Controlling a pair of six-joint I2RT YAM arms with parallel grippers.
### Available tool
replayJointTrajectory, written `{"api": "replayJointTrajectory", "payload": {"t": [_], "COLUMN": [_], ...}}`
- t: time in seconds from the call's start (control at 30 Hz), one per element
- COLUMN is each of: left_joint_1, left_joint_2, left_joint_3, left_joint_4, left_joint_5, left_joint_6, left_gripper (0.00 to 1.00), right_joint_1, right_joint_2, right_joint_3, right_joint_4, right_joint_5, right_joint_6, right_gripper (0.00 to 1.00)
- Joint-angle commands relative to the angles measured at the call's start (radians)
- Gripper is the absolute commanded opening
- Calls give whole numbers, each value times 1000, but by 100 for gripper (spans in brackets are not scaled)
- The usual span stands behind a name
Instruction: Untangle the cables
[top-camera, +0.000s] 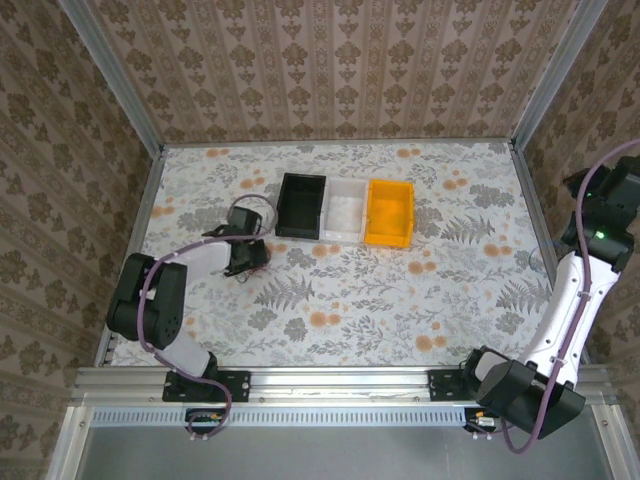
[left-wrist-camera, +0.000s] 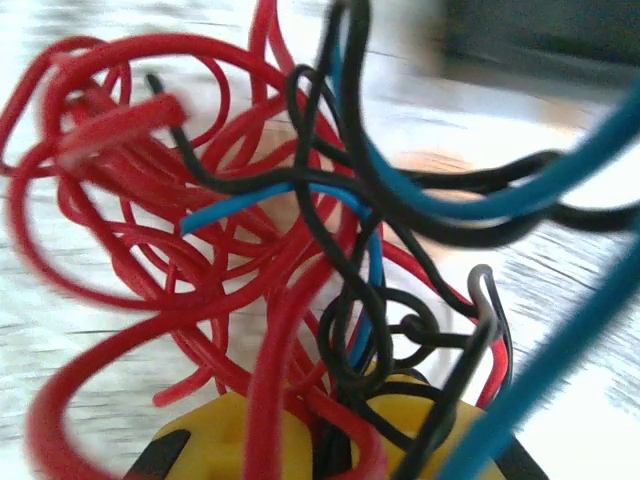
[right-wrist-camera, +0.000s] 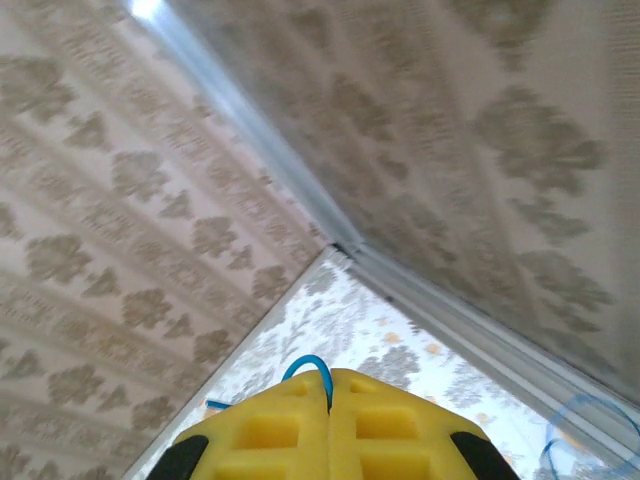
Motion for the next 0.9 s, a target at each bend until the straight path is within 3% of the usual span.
{"api": "replayJointTrajectory", "payload": {"t": [0.0, 0.2, 0.4, 0.6, 0.87], "left_joint_1": [-35, -40, -109, -125, -125], "left_joint_2": [-65, -106, -58, 25, 20], "left_joint_3": [-45, -120, -91, -48, -54], "left_joint_4": [68, 166, 151, 174, 197], "left_joint_5": [142, 346, 378, 464, 437], "left_joint_6": [148, 150, 191, 192, 200], "left_gripper": [0, 0, 0, 0, 0], "right_joint_1": [132, 364, 527, 581, 625], "right_joint_2": [-38, -3, 120, 281, 413], "right_joint_3": [34, 140, 345, 571, 706], "right_joint_4": [34, 65, 109, 109, 119], "right_joint_5": [4, 46, 42, -23, -31], "right_joint_6": [-100, -176, -238, -237, -268], "right_gripper": [0, 0, 0, 0, 0]}}
